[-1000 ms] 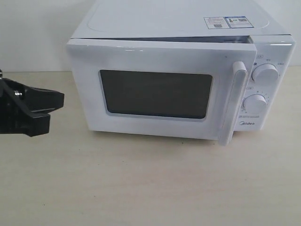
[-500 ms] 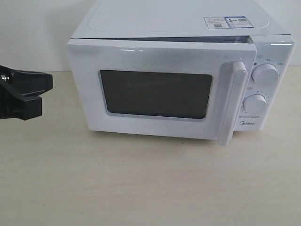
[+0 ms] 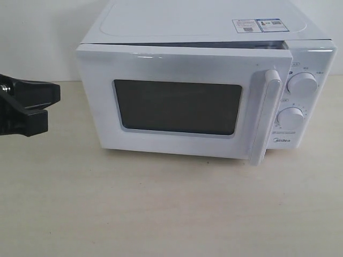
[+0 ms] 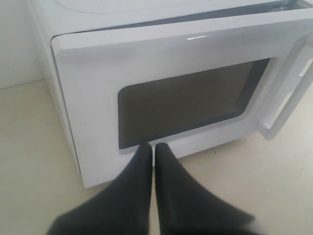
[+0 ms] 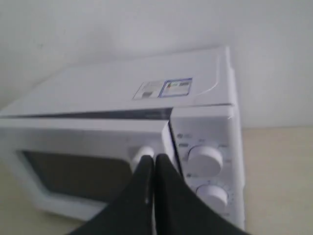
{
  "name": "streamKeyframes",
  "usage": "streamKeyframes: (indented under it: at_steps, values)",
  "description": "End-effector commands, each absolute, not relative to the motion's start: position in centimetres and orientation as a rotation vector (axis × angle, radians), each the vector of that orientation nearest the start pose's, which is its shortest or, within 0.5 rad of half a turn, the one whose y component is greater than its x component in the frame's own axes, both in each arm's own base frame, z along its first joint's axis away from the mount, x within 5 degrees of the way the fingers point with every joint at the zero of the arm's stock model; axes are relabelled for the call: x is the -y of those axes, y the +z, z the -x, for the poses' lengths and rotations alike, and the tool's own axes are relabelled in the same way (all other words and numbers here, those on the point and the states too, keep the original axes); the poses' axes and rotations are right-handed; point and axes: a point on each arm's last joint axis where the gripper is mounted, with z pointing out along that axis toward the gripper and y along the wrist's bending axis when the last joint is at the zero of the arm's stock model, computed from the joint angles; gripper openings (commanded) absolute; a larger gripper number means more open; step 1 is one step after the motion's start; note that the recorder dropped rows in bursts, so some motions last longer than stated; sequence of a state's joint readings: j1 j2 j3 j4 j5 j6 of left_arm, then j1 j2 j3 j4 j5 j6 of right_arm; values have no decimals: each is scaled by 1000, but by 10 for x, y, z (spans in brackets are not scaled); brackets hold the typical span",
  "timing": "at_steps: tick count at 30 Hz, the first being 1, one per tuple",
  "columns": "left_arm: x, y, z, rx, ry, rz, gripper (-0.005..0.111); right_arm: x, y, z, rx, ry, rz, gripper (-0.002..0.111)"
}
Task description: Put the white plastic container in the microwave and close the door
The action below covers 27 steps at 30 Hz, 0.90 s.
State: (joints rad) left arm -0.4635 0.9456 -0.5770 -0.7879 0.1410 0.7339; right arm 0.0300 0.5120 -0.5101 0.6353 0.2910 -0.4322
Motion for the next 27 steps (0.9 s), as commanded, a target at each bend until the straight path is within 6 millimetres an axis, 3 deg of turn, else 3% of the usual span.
streamKeyframes:
  at_steps: [1, 5, 7, 13, 17, 21, 27]
  values:
    - [96, 290, -173, -1926, -439, -451, 4, -37, 332, -138, -1773, 371, 204, 0]
    - [98, 286, -176, -1947, -435, -454, 4, -49, 337, -164, -1747, 362, 240, 0]
    - [98, 284, -177, -1958, -437, -459, 4, -60, 330, -177, -1761, 348, 238, 0]
    - [99, 283, -177, -1966, -438, -470, 4, -119, 311, -192, -1685, 216, 256, 0]
    - [99, 283, -177, -1965, -433, -476, 4, -141, 279, -206, -1724, 24, 153, 0]
    - [99, 283, -177, -1964, -433, -474, 4, -149, 250, -221, -1760, -97, 143, 0]
    - [99, 283, -177, -1963, -433, -471, 4, -134, 241, -237, -1810, -70, 59, 0]
